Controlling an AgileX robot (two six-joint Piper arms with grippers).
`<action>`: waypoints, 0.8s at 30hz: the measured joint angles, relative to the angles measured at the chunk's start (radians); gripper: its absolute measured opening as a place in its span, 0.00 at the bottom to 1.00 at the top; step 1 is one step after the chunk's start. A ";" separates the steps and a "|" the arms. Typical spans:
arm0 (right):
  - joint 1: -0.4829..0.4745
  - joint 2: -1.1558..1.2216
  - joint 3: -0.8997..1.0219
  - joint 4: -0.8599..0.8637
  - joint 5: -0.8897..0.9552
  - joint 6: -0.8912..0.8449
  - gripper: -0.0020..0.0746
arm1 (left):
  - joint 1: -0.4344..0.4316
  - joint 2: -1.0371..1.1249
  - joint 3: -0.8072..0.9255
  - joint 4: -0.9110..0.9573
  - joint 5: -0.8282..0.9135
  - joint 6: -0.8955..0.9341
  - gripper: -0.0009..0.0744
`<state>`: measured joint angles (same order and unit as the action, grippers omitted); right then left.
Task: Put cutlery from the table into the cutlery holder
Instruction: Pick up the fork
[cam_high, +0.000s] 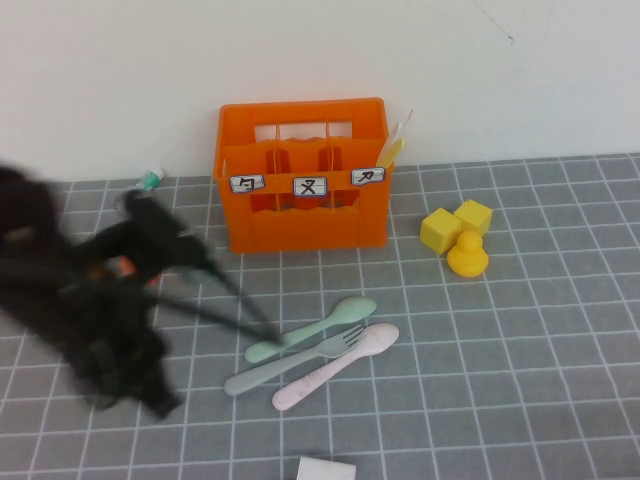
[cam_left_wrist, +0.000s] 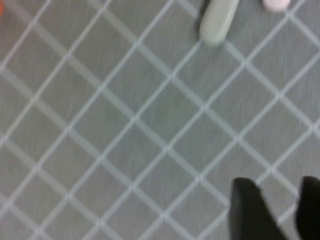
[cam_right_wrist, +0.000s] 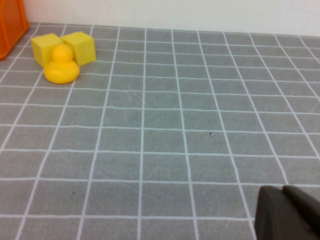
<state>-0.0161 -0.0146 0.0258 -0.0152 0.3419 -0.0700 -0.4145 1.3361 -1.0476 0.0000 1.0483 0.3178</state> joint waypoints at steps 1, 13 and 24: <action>0.000 0.000 0.000 0.000 0.000 0.000 0.02 | -0.019 0.032 -0.023 0.012 0.000 -0.015 0.29; 0.000 0.000 0.000 0.000 0.000 0.000 0.02 | -0.153 0.471 -0.370 0.026 0.007 -0.026 0.50; 0.000 0.000 0.000 0.000 0.000 0.000 0.02 | -0.167 0.677 -0.499 0.023 -0.017 0.125 0.50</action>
<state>-0.0161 -0.0146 0.0258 -0.0152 0.3419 -0.0700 -0.5814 2.0131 -1.5470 0.0235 1.0311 0.4426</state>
